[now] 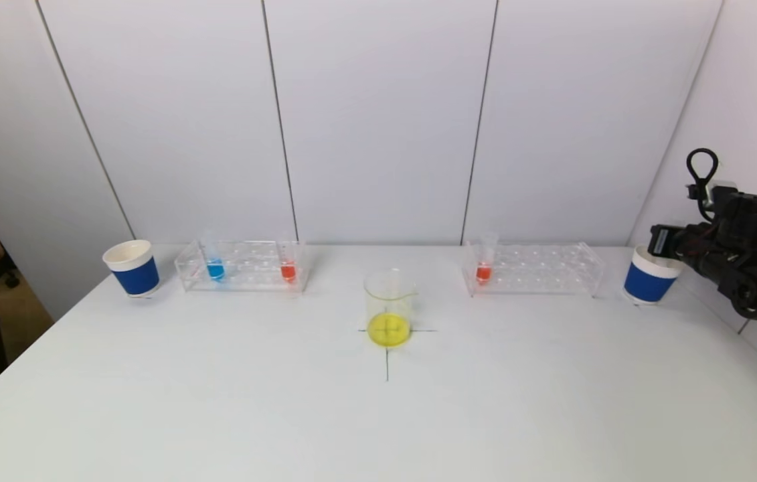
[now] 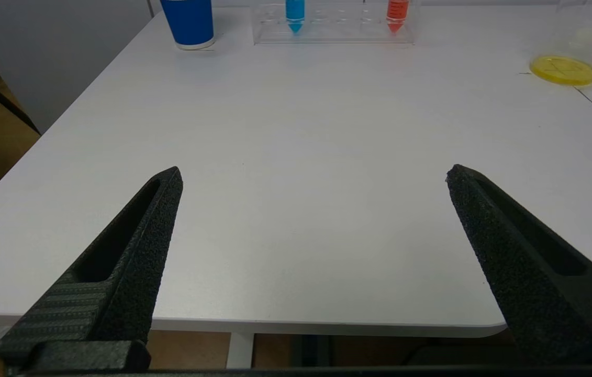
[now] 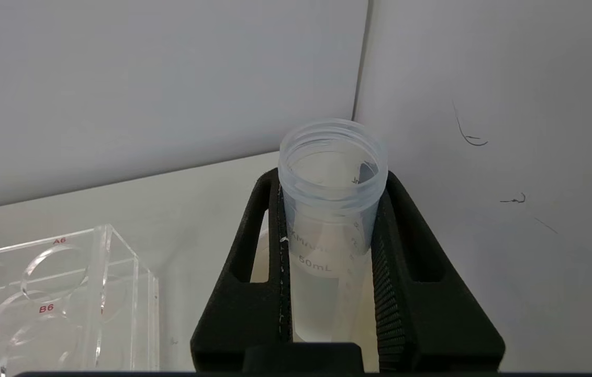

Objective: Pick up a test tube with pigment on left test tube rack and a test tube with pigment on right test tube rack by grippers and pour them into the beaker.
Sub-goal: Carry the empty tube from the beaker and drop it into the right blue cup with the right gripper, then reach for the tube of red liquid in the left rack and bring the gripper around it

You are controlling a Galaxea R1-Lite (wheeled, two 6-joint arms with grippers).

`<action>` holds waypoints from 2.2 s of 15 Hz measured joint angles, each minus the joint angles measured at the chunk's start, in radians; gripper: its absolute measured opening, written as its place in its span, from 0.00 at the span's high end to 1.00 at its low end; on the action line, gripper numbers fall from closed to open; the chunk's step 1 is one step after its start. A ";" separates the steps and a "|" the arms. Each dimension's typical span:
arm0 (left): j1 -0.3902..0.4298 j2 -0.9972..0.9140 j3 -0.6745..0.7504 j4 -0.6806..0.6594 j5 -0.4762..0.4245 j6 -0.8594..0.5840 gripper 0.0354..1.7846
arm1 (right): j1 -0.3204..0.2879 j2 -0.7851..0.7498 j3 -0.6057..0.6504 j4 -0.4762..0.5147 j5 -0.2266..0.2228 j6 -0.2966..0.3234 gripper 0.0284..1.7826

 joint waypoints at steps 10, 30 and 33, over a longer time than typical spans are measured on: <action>0.000 0.000 0.000 0.000 0.001 0.000 0.01 | -0.001 0.000 0.001 0.001 0.000 -0.001 0.73; 0.000 0.000 0.000 0.000 0.000 0.000 0.01 | 0.031 -0.108 0.048 -0.001 0.018 0.005 0.00; 0.000 0.000 0.000 0.000 0.000 0.000 0.01 | 0.071 -0.225 0.126 -0.002 0.018 0.012 0.00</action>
